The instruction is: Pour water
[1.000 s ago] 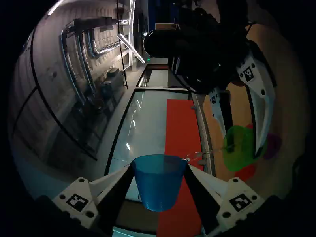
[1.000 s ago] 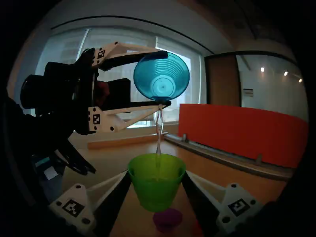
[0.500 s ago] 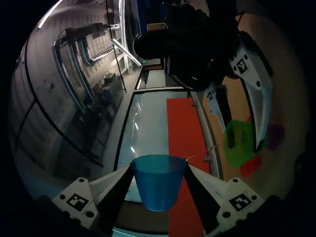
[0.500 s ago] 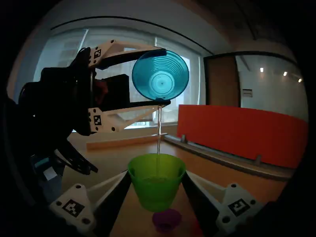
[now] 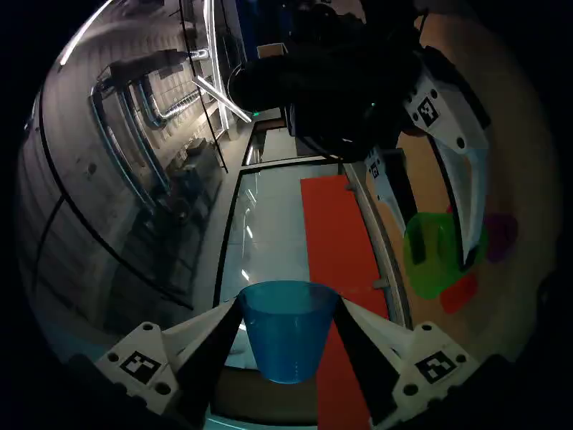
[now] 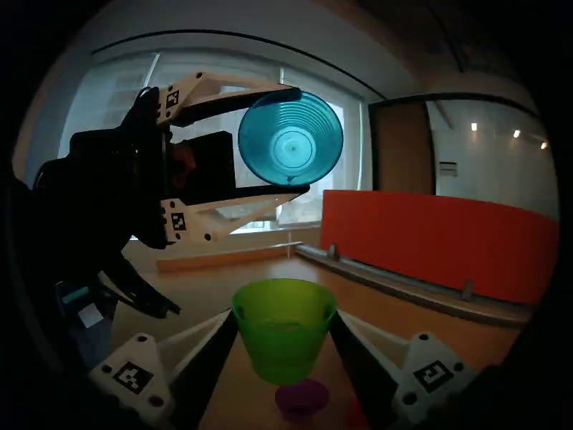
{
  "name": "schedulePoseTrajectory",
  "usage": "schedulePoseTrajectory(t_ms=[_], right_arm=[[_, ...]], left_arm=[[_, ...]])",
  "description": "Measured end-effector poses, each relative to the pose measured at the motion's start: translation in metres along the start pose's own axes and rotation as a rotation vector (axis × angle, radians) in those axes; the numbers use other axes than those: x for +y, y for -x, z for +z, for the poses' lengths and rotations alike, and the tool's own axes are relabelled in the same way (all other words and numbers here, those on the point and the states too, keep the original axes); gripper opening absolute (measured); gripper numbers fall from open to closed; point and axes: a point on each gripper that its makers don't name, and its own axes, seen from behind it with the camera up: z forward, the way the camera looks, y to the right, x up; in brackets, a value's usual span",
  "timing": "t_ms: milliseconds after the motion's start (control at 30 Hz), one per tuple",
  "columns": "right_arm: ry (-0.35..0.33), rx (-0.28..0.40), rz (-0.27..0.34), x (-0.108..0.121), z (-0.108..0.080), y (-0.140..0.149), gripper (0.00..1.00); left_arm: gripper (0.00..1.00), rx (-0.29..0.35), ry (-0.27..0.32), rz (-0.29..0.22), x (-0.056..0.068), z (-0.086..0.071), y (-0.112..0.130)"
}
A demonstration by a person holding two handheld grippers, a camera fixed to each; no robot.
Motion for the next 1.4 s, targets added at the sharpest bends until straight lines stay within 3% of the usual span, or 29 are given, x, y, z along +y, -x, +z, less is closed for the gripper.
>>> schedulePoseTrajectory(t_ms=[400,600,800,1100,1400], right_arm=[[0.003,-0.001,0.000,0.000,0.000,0.000,0.90],[0.005,0.001,-0.001,0.000,-0.001,0.000,0.90],[0.010,0.005,-0.004,0.002,-0.002,-0.001,0.90],[0.014,0.015,-0.006,0.003,-0.005,-0.005,0.90],[0.018,0.019,-0.011,0.005,-0.007,-0.005,0.90]], left_arm=[[0.88,0.001,0.004,-0.025,0.000,0.001,0.003],[0.88,-0.008,0.005,-0.119,0.003,0.003,0.009],[0.88,-0.019,-0.004,-0.306,0.001,0.004,0.019],[0.87,-0.041,0.008,-0.665,0.007,0.003,0.036],[0.87,-0.079,-0.004,-0.996,0.006,0.006,0.055]])
